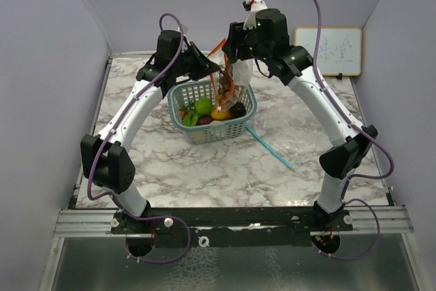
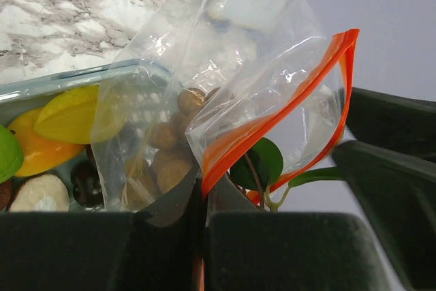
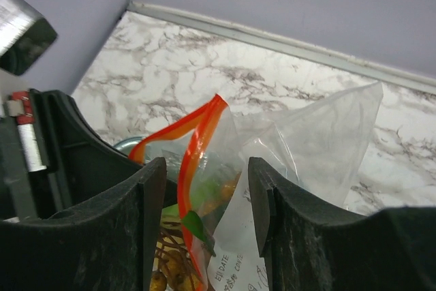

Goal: Place the food in the zip-top bag and seal the zipper
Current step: Adjust the zipper on the food storage bag.

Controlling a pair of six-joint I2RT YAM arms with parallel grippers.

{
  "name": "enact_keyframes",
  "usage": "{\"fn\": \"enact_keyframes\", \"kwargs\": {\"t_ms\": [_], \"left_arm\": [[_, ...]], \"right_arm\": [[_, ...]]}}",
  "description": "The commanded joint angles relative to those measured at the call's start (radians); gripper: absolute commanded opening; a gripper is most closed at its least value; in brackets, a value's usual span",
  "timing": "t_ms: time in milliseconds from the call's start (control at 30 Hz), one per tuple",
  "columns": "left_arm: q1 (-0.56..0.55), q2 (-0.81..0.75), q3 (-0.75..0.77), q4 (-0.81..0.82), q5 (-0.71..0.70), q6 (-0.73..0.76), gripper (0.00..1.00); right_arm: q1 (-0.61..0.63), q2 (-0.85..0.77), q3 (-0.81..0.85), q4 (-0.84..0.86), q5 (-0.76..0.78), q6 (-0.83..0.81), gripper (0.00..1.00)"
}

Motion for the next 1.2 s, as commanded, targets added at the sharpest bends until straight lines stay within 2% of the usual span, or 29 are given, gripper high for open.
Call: {"fn": "enact_keyframes", "kwargs": {"t_ms": [0,167,267,367,433,533,600,800,900,1000,1167], "left_arm": [[0.002,-0.020,0.034,0.010,0.015,0.009,0.00],[0.000,-0.016,0.030,0.020,0.021,0.004,0.00],[-0.001,-0.019,0.035,0.025,0.028,0.005,0.00],[-0.001,-0.032,0.033,0.017,0.026,0.014,0.00],[0.000,-0.040,0.040,-0.021,0.003,0.048,0.00],[0.011,-0.044,0.067,-0.129,-0.072,0.122,0.00],[0.029,-0.038,0.089,-0.181,-0.100,0.155,0.00],[0.040,0.028,0.214,-0.245,-0.093,0.184,0.00],[0.040,0.070,0.275,-0.263,-0.069,0.191,0.00],[0.040,0.077,0.290,-0.307,-0.101,0.234,0.00],[0.044,0.071,0.276,-0.421,-0.172,0.298,0.00]], "right_arm": [[-0.001,0.035,0.000,-0.074,0.005,0.023,0.50],[0.019,0.039,0.003,-0.083,0.055,0.021,0.49],[0.019,0.047,-0.009,-0.103,0.134,0.020,0.36],[0.020,0.056,0.007,-0.153,0.268,0.005,0.11],[0.018,0.036,0.008,-0.153,0.356,-0.023,0.04],[0.016,-0.007,0.015,-0.120,0.384,-0.097,0.02],[0.016,-0.016,0.071,-0.129,0.323,-0.128,0.02],[0.016,-0.041,0.198,-0.130,-0.025,-0.127,0.03],[0.016,-0.039,0.238,-0.128,-0.110,-0.121,0.03],[0.015,-0.054,0.277,-0.115,-0.060,-0.115,0.03],[0.006,-0.078,0.216,-0.147,0.258,-0.139,0.02]]}}
